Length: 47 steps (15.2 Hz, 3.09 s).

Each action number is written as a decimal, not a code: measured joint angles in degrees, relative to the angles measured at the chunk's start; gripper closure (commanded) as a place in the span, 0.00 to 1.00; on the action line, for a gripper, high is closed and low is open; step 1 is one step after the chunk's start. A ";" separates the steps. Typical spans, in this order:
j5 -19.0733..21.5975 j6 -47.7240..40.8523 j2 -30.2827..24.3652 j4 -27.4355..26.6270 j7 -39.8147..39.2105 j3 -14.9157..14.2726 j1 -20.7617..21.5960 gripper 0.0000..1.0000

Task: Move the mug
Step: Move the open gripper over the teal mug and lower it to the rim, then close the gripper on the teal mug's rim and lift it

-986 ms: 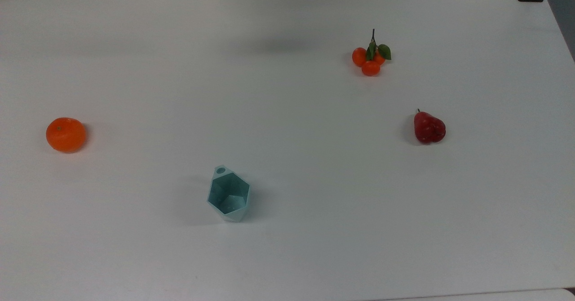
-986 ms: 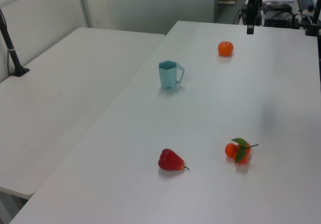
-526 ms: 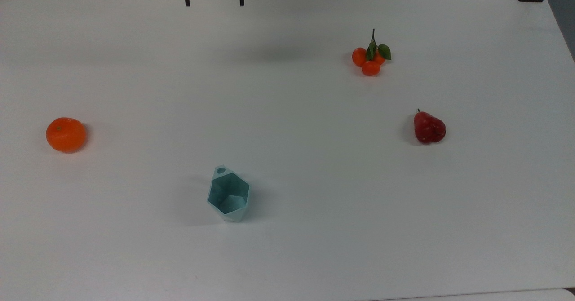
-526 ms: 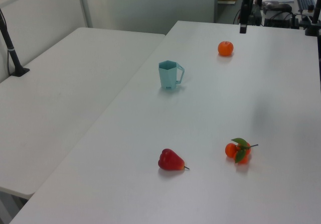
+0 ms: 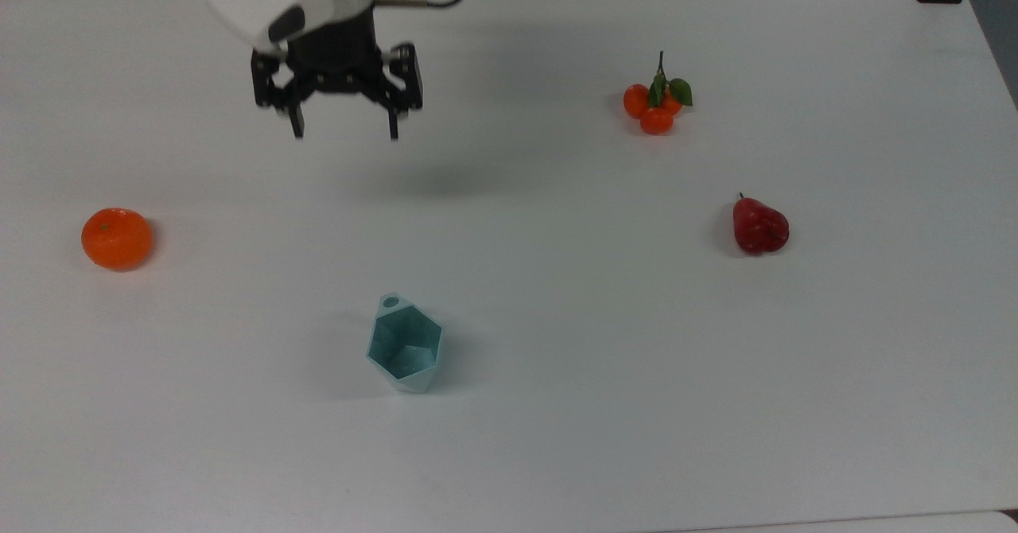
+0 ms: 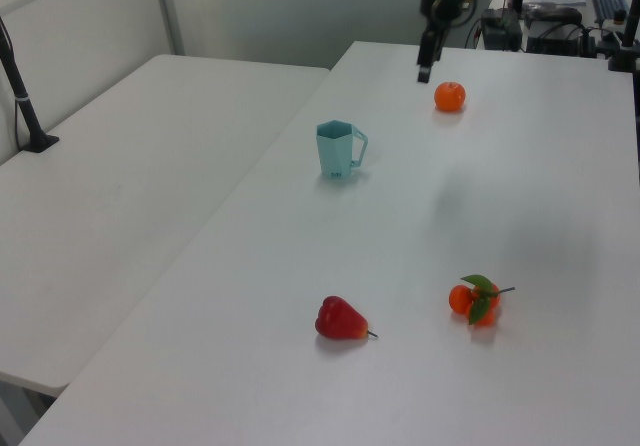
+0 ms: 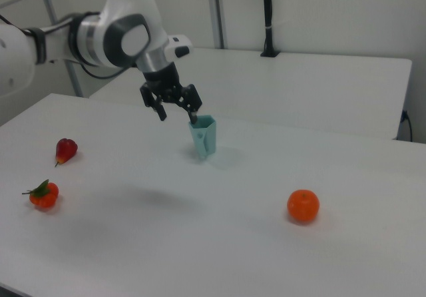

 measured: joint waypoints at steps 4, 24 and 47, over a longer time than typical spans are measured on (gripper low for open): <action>0.00 9.52 6.27 0.48 0.00 0.00 0.10 0.00; -0.05 29.88 18.65 0.99 0.19 0.74 2.96 0.29; -4.10 29.94 16.70 0.93 11.22 0.74 3.36 1.00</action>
